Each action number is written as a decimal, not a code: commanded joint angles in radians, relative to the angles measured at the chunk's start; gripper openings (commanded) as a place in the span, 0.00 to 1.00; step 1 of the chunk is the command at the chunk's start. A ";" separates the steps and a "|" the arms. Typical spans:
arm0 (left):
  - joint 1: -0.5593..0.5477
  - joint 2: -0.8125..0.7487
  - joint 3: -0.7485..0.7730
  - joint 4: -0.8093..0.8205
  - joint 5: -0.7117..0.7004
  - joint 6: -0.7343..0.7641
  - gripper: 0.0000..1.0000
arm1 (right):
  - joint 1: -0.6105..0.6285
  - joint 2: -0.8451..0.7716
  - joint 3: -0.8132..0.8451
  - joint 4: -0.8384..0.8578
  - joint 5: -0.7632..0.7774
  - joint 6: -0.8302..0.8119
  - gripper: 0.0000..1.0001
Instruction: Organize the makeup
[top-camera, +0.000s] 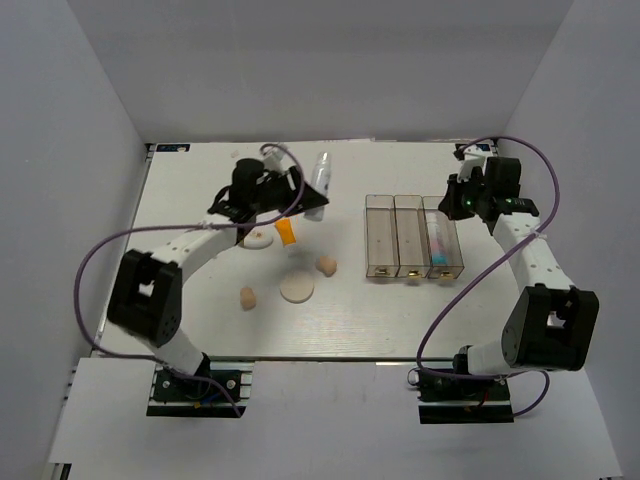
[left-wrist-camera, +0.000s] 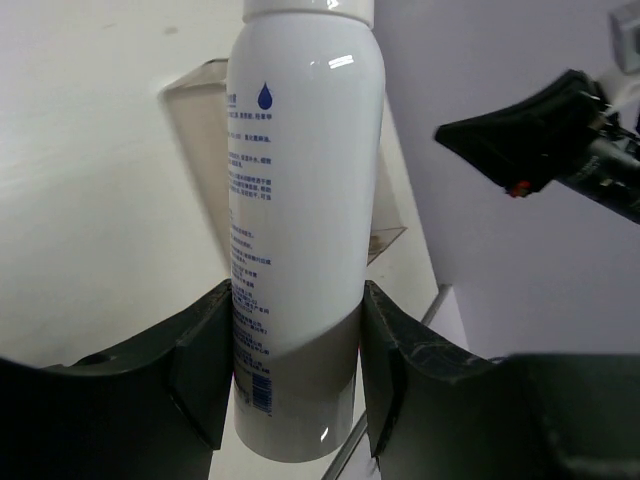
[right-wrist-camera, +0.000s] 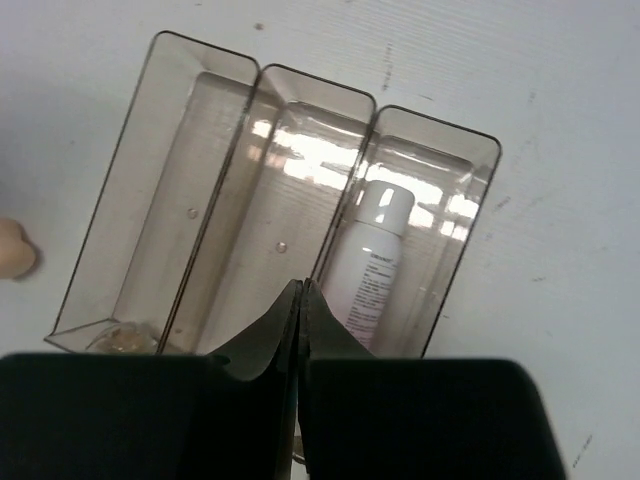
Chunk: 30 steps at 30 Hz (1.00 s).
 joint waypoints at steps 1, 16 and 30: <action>-0.104 0.113 0.167 0.124 0.097 -0.010 0.00 | -0.008 -0.057 -0.016 0.085 0.145 0.066 0.00; -0.382 0.639 0.660 0.377 -0.010 -0.305 0.00 | -0.020 -0.174 -0.072 0.154 0.399 0.171 0.00; -0.514 0.808 0.901 0.190 -0.473 -0.414 0.00 | -0.044 -0.217 -0.102 0.163 0.424 0.206 0.00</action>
